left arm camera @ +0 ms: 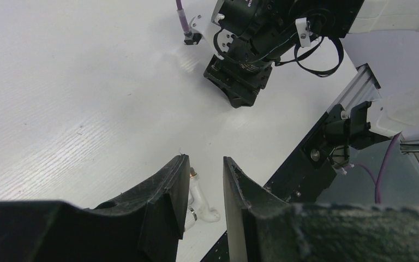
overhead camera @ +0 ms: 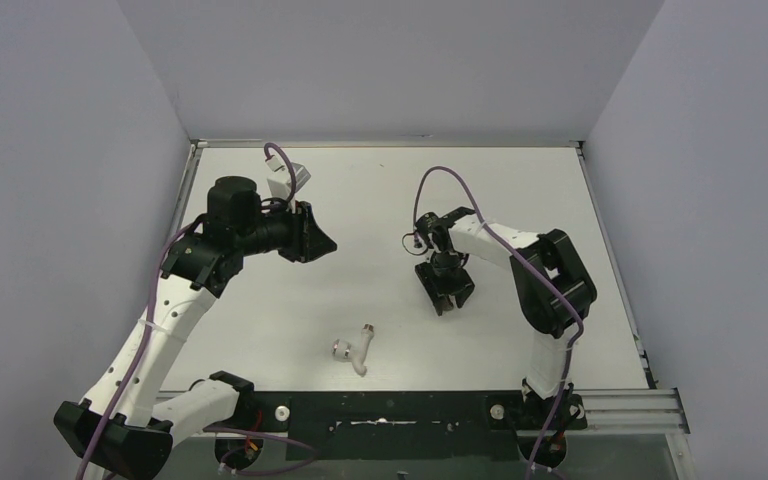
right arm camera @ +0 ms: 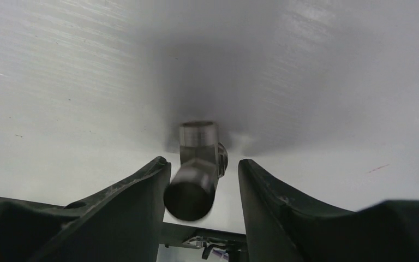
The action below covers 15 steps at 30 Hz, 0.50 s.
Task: Install the water faucets
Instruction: Place the adaptor at the center of the board.
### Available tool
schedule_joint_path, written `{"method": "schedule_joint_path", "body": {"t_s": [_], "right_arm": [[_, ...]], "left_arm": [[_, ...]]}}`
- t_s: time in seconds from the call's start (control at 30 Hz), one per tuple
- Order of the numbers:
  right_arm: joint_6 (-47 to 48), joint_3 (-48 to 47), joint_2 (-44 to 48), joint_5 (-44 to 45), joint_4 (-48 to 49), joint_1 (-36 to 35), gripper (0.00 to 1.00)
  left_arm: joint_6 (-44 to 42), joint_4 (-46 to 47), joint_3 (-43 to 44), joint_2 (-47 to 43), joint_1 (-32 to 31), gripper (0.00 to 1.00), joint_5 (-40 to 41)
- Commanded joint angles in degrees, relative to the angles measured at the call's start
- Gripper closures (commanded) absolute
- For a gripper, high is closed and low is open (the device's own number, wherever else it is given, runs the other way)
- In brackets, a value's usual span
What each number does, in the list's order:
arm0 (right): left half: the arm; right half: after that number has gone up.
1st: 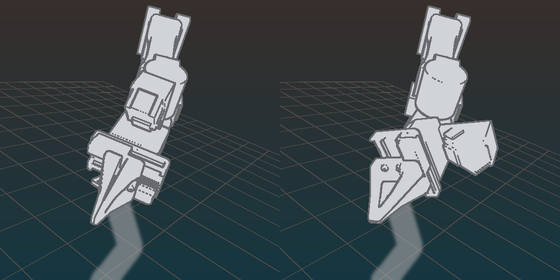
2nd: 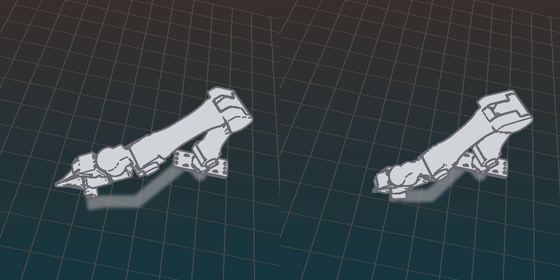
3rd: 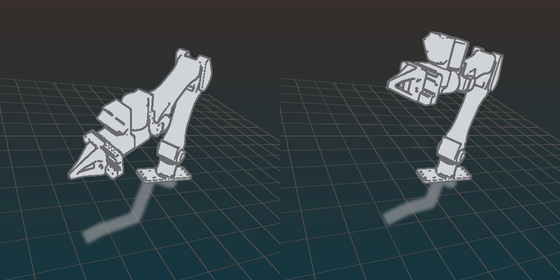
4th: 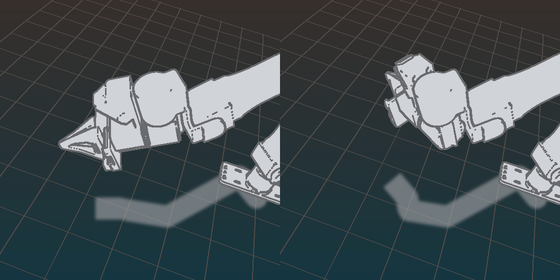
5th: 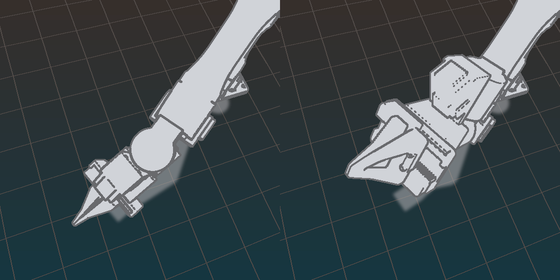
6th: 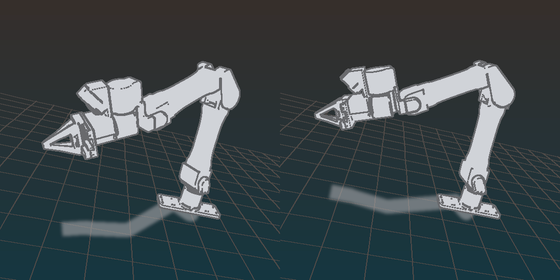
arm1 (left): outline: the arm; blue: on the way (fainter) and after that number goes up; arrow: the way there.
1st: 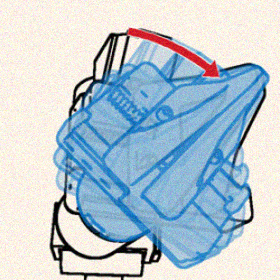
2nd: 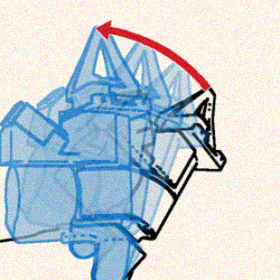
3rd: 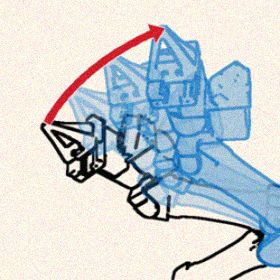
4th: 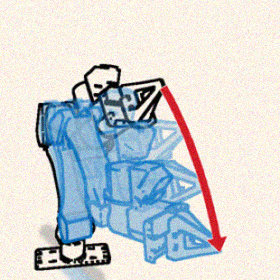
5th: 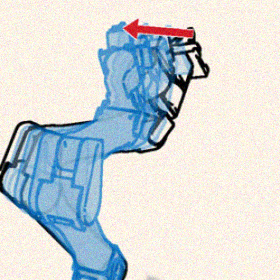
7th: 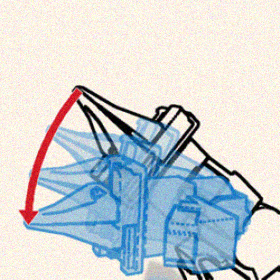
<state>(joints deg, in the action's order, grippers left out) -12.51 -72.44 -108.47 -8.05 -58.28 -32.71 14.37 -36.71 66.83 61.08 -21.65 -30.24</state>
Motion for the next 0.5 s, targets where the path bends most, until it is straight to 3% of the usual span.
{"method": "schedule_joint_path", "body": {"t_s": [0.0, 0.47], "right_arm": [[0.1, -0.5, 0.4, -0.1, 1.0, -0.3, 0.49], [0.4, -5.2, 7.8, -2.4, 1.5, 0.5, 0.48]], "left_arm": [[-0.7, 1.3, 0.9, -0.8, 0.1, 0.72, 0.1], [-0.9, 1.1, 1.9, -0.6, 0.1, 0.71, 0.1]]}}
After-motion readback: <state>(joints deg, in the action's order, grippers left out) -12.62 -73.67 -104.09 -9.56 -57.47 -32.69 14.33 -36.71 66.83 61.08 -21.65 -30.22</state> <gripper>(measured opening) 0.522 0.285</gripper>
